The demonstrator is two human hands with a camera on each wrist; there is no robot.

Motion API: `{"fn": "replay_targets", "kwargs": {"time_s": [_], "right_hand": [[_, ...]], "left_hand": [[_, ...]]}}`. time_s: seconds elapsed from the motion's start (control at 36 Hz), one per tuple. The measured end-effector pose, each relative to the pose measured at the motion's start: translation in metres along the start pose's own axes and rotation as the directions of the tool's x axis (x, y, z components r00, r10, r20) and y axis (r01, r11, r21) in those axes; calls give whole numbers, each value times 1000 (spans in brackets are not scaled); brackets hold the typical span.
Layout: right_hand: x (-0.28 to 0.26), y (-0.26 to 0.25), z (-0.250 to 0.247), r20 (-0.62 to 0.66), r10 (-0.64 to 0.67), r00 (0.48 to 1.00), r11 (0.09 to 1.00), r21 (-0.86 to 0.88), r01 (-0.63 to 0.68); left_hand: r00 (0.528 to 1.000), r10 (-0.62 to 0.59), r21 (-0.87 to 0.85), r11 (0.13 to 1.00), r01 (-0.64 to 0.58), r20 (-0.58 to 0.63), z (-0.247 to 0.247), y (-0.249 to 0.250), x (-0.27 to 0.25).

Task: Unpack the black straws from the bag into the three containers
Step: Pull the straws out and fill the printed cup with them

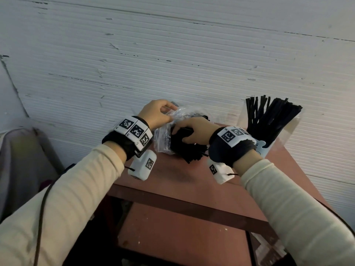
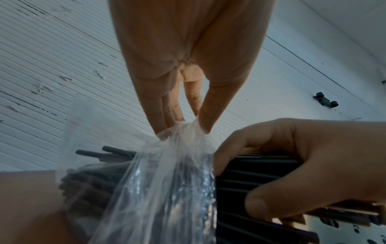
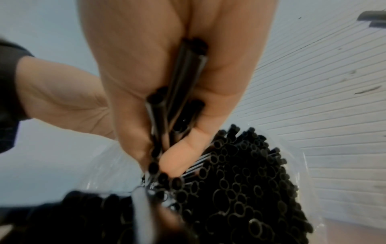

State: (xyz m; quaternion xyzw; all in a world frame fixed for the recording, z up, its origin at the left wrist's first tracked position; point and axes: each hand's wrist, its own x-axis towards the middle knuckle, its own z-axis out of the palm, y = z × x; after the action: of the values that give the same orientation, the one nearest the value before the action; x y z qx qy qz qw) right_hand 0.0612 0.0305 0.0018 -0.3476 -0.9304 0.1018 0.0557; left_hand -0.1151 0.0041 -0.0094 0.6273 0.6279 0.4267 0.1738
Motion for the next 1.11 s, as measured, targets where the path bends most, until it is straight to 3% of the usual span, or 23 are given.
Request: {"fn": "replay_targets", "kwargs": {"time_s": [0.25,0.36,0.44,0.56,0.64,0.75,0.86,1.0,1.11], "right_hand": [[-16,10,-12,-52,38,998,995,92,-33],[-30,18,-21,-47,38,998,993,110,-32],[-44,25,-28,-36,46,998,990,135,-41],[-63,30,-36,-18,61,998,985,164,-58],[-77,31,-41,-23,61,998,986,157,-57],[-97,35,-49,-54,72,996,989,131,-65],[-120,44,-60,-153,69,986,977,210,-35],[-148,47,-87,-402,144,904,953,304,-17],[-159,38,-107,-656,163,737,936,339,95]], "left_hand": [[999,42,58,997,-42,-1,4,3,-8],[981,192,189,965,-184,-27,10,12,-15],[923,364,226,895,-384,123,16,25,-23],[856,404,291,818,-495,322,31,42,-25],[847,358,343,798,-497,393,49,55,-22],[873,325,394,795,-461,364,70,67,-16],[896,306,373,829,-416,321,81,80,-13],[904,320,192,905,-380,282,85,103,-12],[910,357,8,930,-367,212,92,126,-16]]}}
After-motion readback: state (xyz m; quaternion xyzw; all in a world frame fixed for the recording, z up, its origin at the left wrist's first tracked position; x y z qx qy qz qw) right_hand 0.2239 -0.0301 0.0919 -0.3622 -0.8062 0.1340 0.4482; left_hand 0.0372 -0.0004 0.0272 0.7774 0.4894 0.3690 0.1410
